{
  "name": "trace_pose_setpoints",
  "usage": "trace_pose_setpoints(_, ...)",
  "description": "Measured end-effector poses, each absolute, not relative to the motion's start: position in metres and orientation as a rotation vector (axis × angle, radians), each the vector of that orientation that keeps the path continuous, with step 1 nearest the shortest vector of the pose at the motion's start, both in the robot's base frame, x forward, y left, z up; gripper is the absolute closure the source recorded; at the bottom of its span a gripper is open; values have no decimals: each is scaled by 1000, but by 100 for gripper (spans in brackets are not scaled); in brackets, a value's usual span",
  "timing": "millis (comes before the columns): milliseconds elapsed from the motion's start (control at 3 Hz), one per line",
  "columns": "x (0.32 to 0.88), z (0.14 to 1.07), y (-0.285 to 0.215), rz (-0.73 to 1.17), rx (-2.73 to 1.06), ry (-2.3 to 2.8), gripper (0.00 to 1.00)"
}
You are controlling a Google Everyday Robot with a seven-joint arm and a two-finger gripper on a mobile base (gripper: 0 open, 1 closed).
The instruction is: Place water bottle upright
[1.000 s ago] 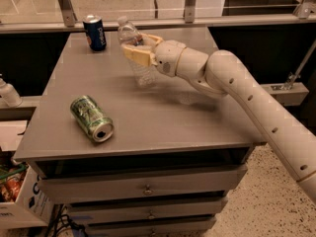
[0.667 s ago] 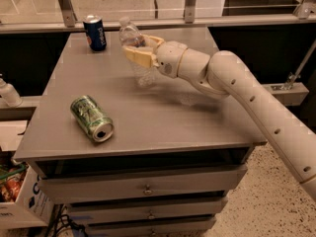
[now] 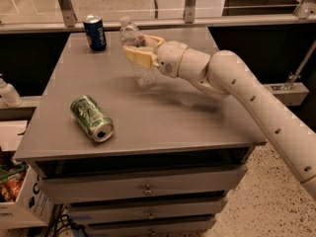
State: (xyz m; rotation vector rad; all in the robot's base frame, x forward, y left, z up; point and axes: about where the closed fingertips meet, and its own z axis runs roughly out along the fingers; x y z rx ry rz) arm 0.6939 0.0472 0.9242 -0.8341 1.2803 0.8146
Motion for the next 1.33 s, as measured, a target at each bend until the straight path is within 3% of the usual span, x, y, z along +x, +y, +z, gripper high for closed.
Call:
trace_pose_setpoints(667,694,924,47,814,-834,1282,11)
trace_pose_setpoints(1000,688,917,28,783,-832,1331,0)
trace_pose_setpoints(1333,684,912,14,760,-831,1364,0)
